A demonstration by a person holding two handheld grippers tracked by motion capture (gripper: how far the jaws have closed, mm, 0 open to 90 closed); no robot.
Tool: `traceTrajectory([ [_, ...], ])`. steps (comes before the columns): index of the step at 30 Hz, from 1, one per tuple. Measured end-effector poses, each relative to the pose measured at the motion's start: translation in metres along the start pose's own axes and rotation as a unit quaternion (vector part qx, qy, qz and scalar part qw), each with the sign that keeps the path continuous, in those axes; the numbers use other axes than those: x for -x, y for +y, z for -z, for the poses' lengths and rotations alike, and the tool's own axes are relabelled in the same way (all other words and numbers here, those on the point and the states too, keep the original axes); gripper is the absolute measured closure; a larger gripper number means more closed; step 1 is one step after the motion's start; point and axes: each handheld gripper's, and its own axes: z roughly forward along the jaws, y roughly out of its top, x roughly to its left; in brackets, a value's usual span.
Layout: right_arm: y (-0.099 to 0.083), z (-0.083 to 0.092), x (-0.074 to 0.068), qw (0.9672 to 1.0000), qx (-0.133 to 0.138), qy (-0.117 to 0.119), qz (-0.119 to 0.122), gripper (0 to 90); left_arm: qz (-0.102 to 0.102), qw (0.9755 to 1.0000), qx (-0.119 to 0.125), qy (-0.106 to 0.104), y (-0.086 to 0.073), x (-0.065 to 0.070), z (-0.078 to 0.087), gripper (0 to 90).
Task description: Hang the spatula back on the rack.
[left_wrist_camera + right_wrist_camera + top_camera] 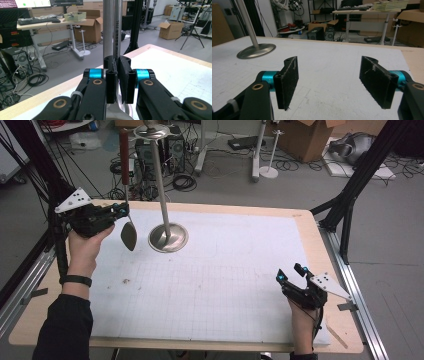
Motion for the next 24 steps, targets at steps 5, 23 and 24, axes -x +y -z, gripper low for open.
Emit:
traceTrajectory([
  [5,0.000,0.000,0.000,1.0000,0.000,-0.001,0.000,30.5,0.001,1.0000,-0.004,-0.001,0.001,-0.002,-0.002,84.4],
  [23,-0.001,-0.001,0.000,1.0000,-0.002,-0.001,0.002,30.6,0.005,0.9999,-0.014,-0.005,0.000,-0.002,-0.016,84.4],
  [24,-0.001,0.000,0.000,1.0000,-0.002,-0.001,0.001,30.6,0.005,0.9999,-0.015,-0.004,0.000,-0.002,-0.017,84.4],
])
